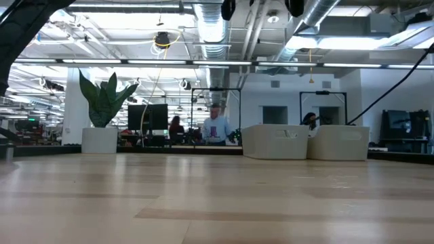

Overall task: Sort pens & pencils
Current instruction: Put the top black pen into the right gray bin

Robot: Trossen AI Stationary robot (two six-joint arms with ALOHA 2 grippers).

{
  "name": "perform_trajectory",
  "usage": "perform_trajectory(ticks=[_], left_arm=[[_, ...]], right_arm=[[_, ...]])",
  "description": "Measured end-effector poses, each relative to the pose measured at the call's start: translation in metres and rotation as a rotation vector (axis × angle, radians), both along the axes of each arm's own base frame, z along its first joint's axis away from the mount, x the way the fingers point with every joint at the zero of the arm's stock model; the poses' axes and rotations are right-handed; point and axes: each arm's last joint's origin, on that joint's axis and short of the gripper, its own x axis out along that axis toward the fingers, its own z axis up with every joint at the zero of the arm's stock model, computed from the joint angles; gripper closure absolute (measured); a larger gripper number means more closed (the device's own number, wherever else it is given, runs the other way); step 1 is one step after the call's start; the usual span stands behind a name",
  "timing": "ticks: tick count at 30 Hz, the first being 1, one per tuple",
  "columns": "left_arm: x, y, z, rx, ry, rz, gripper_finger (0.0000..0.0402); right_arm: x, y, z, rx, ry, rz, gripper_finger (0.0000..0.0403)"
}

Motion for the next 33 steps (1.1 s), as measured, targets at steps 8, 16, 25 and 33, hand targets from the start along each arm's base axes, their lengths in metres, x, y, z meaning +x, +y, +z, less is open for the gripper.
perform_trajectory(ticks=[8,16,25,33], left_arm=[[-0.004,0.004,0.004,-0.013,-0.013,-0.011,0.0372],[0.001,-0.009,0.004,-0.034,-0.013,-0.077,0.0372],[0.004,-0.017,0.004,-0.017,-0.014,-0.084,0.0372],[0.005,-0.018,0.004,-0.005,-0.013,-0.074,0.0372]], right_arm=[[0.000,0.002,-0.004,0.061,0.018,-0.011,0.0228],[0.000,0.002,-0.003,0.060,0.012,-0.008,0.0206],[0.000,0.002,-0.003,0.037,0.016,-0.001,0.0198],[0.001,0.002,-0.001,0.016,0.003,0.000,0.0216]])
